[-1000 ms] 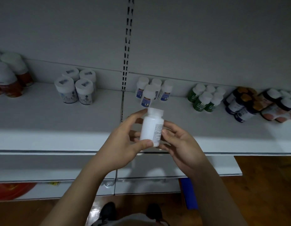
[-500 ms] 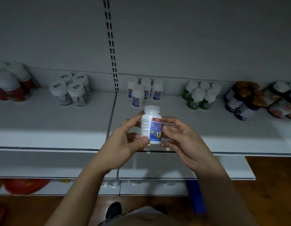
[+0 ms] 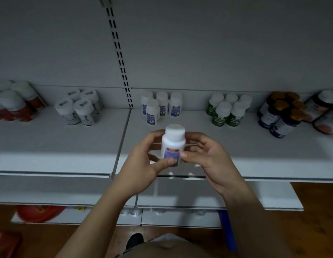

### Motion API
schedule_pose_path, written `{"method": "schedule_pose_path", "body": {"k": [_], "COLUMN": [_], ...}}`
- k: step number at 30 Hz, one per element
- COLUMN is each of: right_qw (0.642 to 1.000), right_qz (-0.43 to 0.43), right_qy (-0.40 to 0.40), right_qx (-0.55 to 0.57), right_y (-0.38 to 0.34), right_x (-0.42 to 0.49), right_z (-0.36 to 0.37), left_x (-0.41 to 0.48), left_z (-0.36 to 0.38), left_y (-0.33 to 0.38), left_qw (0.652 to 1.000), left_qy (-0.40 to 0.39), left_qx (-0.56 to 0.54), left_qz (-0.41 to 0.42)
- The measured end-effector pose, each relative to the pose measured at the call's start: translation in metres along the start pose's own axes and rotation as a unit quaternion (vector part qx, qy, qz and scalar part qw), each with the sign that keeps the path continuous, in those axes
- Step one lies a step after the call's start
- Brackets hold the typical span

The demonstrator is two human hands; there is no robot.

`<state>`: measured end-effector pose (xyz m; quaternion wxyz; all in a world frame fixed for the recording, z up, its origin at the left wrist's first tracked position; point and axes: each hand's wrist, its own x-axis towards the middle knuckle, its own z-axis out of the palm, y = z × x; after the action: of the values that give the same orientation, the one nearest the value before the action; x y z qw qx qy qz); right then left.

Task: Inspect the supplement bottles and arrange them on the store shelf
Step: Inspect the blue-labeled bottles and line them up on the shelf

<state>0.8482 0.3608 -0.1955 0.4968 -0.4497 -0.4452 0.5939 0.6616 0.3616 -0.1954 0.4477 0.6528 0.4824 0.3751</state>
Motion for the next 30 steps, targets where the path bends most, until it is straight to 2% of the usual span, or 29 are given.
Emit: {"method": "schedule_pose_path", "body": {"k": [4, 8, 13, 19, 25, 30], "right_qw": [0.998, 0.997, 0.999, 0.999, 0.998, 0.981], "right_qz": [-0.061, -0.070, -0.010, 0.016, 0.044, 0.001], "right_qy": [-0.024, -0.020, 0.029, 0.023, 0.008, 0.002], "right_qx": [-0.009, -0.008, 0.034, 0.040, -0.040, -0.192], "right_y": [-0.003, -0.010, -0.013, -0.011, -0.010, -0.009], "right_x": [0.000, 0.002, 0.004, 0.004, 0.006, 0.022], "right_z": [-0.005, -0.010, -0.016, -0.028, -0.046, -0.055], "left_x": [0.003, 0.007, 0.005, 0.007, 0.011, 0.021], "left_z": [0.013, 0.016, 0.031, 0.040, 0.048, 0.058], "left_y": [-0.001, 0.002, 0.007, 0.009, 0.001, -0.006], "left_qw": [0.995, 0.994, 0.997, 0.999, 0.998, 0.991], "left_qy": [0.075, 0.071, 0.059, 0.044, 0.052, 0.068], "left_qx": [0.005, 0.003, -0.031, -0.020, 0.021, 0.109], "left_qz": [0.059, 0.080, 0.032, 0.019, -0.031, -0.045]}}
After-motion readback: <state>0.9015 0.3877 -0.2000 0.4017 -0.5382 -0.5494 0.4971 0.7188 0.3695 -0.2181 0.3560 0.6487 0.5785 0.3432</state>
